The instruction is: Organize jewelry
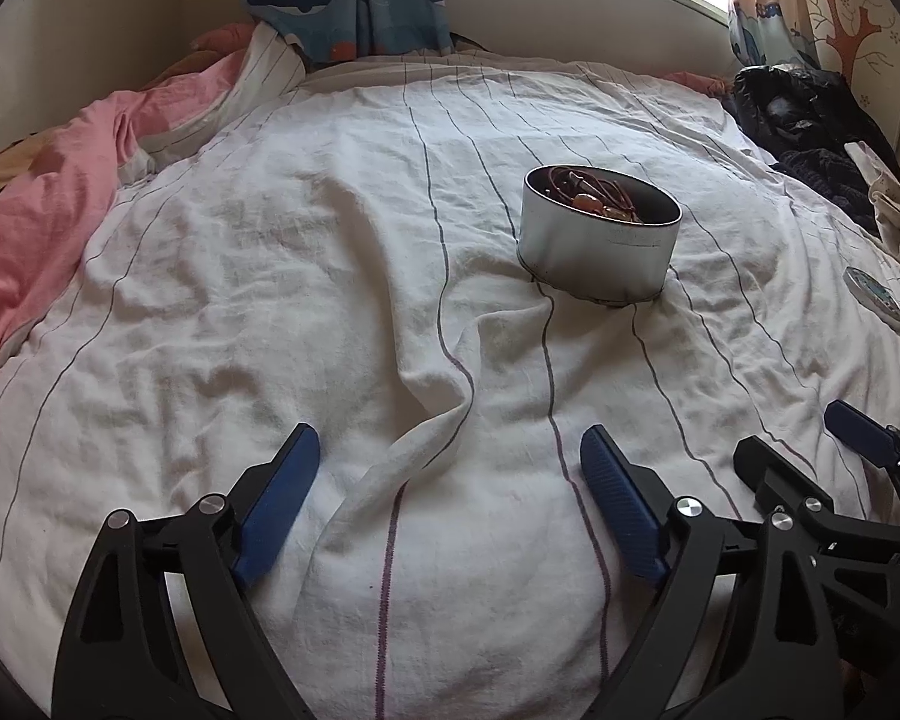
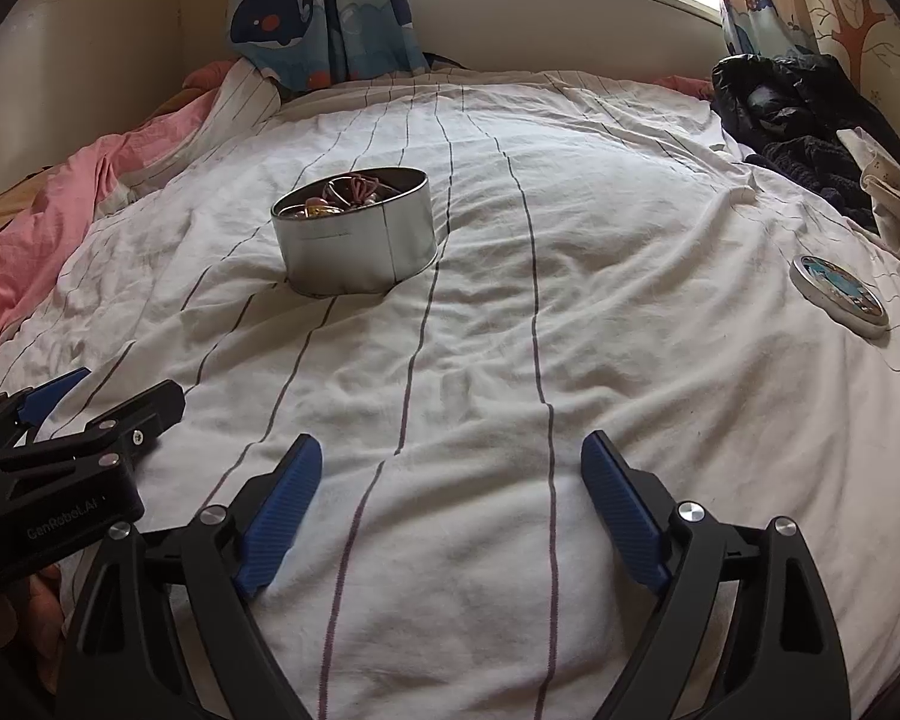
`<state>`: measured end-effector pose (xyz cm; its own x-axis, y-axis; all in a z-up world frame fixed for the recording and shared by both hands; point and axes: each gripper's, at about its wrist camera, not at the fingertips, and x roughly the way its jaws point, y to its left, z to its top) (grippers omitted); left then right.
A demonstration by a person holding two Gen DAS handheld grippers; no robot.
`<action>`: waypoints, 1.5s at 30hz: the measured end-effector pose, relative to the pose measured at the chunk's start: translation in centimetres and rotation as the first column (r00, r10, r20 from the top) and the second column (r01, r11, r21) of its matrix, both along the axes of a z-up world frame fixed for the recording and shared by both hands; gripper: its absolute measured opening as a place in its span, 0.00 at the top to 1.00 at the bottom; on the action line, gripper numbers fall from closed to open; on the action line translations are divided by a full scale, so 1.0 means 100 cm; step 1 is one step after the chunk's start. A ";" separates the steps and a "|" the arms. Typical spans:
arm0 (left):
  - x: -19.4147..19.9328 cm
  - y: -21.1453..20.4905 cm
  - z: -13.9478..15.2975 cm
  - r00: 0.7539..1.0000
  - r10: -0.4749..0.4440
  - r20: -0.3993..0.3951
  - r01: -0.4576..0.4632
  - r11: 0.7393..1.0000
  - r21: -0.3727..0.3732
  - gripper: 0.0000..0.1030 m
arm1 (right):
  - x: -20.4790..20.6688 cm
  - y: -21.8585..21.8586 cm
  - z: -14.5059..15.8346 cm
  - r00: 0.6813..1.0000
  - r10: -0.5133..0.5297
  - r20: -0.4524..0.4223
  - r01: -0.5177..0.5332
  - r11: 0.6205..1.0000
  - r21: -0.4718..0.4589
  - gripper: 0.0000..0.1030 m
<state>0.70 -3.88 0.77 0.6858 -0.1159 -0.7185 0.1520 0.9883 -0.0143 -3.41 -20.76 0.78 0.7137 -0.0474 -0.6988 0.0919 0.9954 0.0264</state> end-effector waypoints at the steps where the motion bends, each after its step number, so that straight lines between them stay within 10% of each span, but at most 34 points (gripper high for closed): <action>1: 0.000 -0.001 0.000 1.000 0.000 0.000 0.000 1.000 0.005 0.17 | 0.000 0.000 0.000 1.000 0.000 0.000 0.000 1.000 0.000 0.18; 45: -0.001 0.002 -0.001 1.000 0.021 -0.011 -0.021 1.000 -0.003 0.10 | 0.000 0.001 -0.002 1.000 0.001 -0.002 -0.001 1.000 0.003 0.15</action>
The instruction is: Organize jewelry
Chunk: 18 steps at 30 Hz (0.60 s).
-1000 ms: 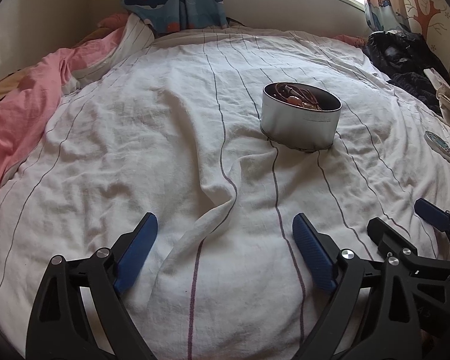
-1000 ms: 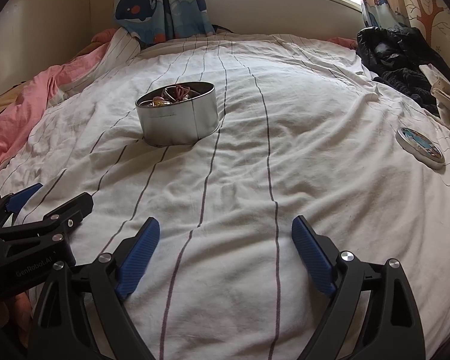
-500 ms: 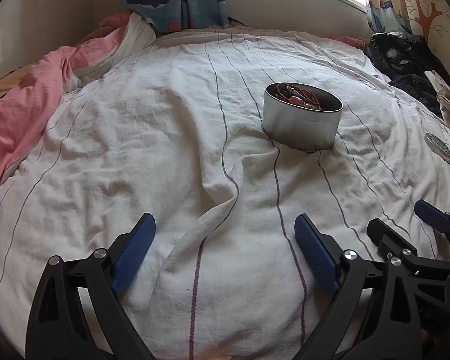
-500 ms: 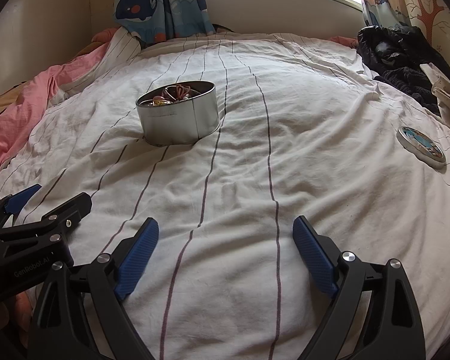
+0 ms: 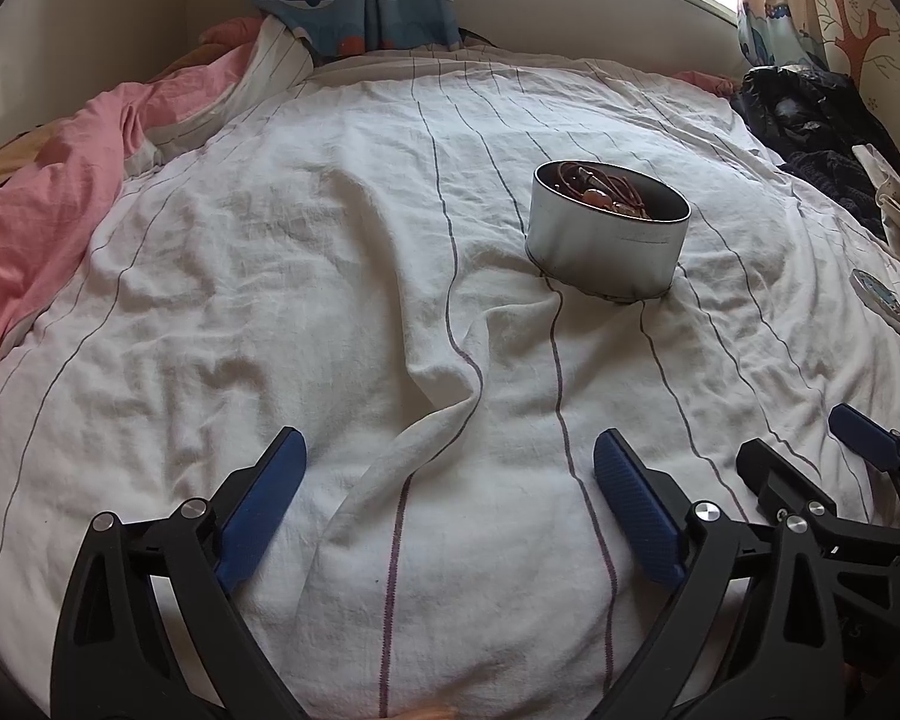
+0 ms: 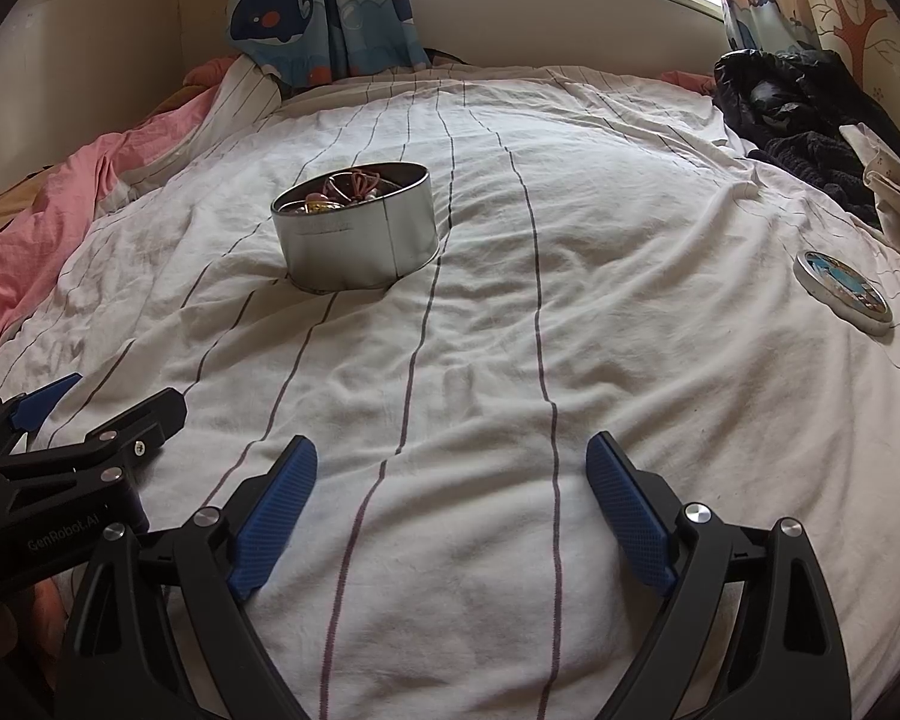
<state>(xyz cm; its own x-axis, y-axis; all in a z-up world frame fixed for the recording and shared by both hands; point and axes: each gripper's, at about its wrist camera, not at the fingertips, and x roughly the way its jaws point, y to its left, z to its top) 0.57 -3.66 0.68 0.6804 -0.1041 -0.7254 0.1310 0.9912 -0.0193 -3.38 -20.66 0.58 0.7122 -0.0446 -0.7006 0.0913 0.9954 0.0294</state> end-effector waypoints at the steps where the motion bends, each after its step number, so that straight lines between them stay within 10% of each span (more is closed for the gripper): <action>1: 0.000 0.000 0.000 1.000 0.000 0.000 0.000 1.000 0.000 0.10 | 0.000 0.000 0.000 1.000 0.000 0.000 0.000 1.000 0.000 0.15; 18: 0.002 0.000 -0.001 1.000 0.001 -0.010 -0.001 1.000 0.002 0.09 | 0.000 0.000 -0.001 1.000 0.000 -0.001 0.000 1.000 0.002 0.15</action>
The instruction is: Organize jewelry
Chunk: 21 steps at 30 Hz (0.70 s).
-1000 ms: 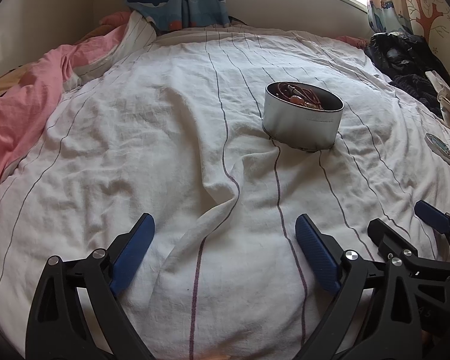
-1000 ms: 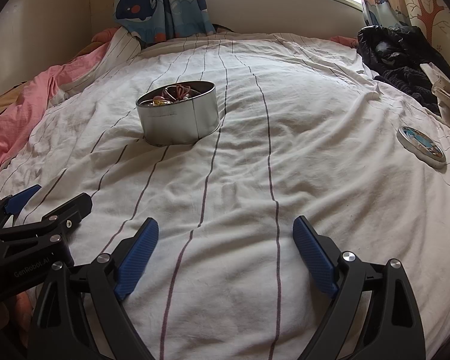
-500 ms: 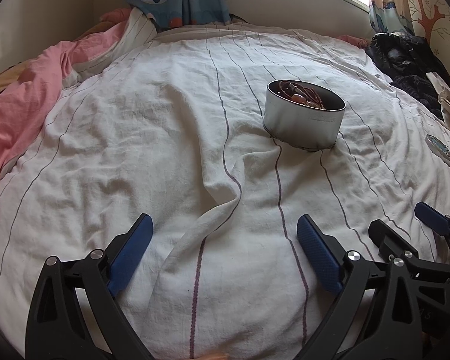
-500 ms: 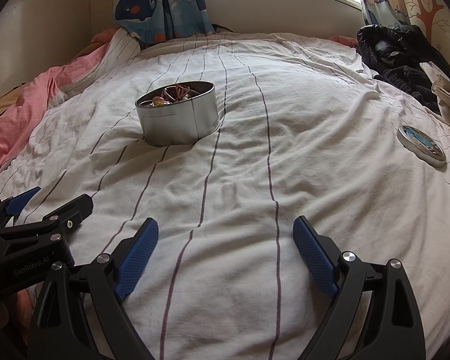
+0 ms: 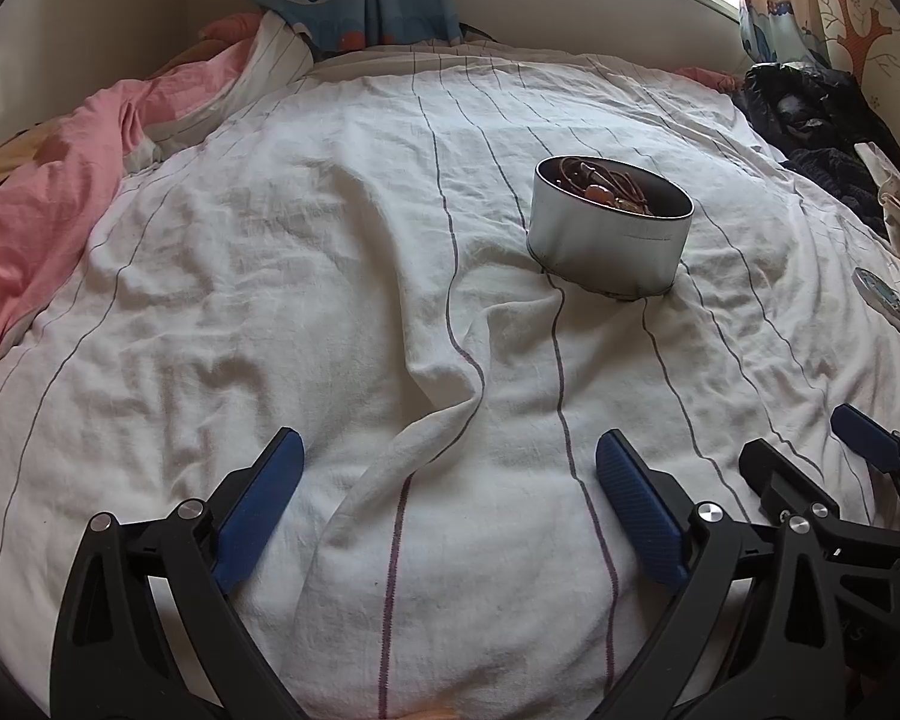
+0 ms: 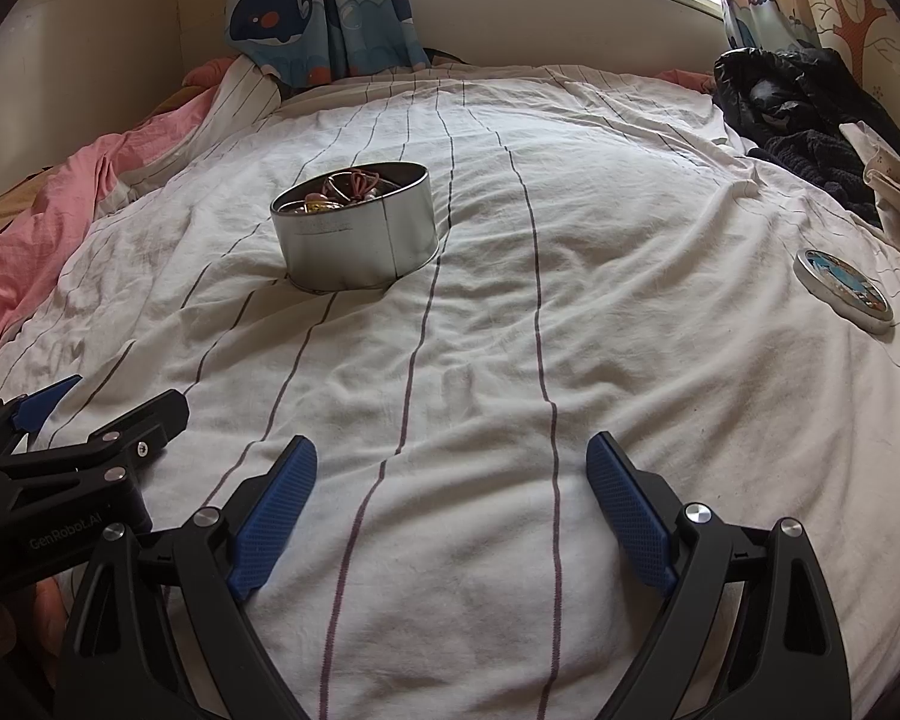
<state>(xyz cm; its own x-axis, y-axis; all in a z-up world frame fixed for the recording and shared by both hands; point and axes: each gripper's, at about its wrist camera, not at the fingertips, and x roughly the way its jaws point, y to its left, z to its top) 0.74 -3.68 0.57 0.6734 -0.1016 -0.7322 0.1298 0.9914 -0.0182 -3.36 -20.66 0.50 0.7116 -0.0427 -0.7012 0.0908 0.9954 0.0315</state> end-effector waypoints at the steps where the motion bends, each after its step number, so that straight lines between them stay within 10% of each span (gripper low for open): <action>1: 0.000 0.000 0.000 1.000 0.000 0.000 0.000 1.000 0.000 0.08 | 0.000 0.000 0.000 1.000 0.000 0.000 0.000 1.000 0.000 0.15; 21: 0.002 -0.001 -0.002 1.000 0.000 -0.006 0.000 1.000 0.005 0.07 | 0.001 -0.001 0.000 1.000 0.000 -0.002 0.000 1.000 0.001 0.15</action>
